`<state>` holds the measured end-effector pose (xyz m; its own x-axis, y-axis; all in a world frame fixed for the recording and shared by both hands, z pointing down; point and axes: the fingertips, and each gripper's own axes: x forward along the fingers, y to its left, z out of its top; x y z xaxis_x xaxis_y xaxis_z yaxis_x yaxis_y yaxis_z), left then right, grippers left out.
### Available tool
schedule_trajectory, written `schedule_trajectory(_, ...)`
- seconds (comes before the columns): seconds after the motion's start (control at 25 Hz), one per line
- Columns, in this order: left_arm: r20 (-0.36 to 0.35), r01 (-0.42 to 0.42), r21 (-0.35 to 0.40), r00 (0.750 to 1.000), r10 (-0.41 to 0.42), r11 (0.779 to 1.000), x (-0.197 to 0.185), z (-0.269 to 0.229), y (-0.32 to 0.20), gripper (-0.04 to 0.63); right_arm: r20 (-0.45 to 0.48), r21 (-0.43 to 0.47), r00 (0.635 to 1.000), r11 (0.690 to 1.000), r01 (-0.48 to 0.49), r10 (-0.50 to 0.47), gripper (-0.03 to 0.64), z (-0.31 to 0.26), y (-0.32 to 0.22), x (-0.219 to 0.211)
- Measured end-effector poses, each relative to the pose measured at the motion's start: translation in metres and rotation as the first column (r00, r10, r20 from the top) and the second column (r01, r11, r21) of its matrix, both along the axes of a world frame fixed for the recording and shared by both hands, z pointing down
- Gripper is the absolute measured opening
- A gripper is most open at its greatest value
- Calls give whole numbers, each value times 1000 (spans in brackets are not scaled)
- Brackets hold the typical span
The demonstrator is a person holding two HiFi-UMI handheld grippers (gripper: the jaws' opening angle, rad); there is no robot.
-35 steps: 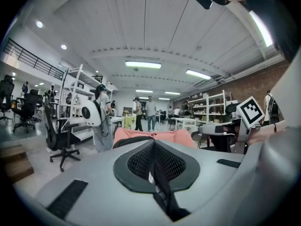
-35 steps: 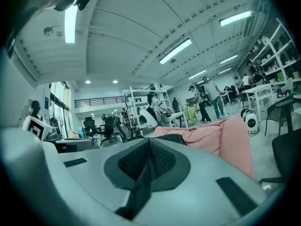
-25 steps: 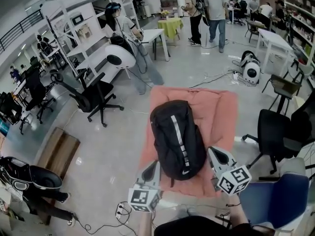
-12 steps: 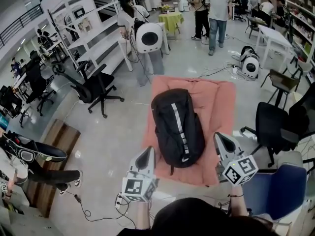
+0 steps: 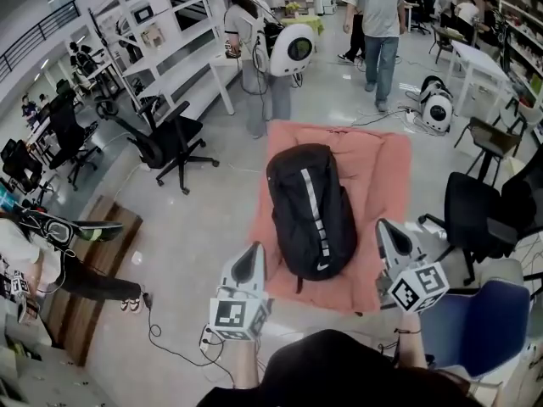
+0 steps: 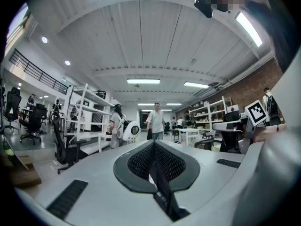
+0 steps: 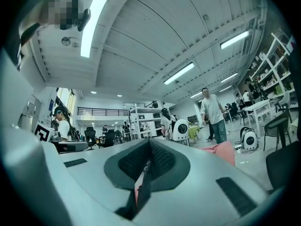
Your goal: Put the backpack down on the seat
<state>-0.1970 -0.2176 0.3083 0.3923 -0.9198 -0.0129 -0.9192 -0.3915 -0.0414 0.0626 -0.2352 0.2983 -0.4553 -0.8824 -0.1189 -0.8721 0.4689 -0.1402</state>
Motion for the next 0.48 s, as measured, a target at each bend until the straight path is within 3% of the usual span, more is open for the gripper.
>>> schedule_trajectory(0.48,0,14,-23,1000,-14,1000,2,8,8,14,-1,4,1000,1000,-26,26,12,2,4,16)
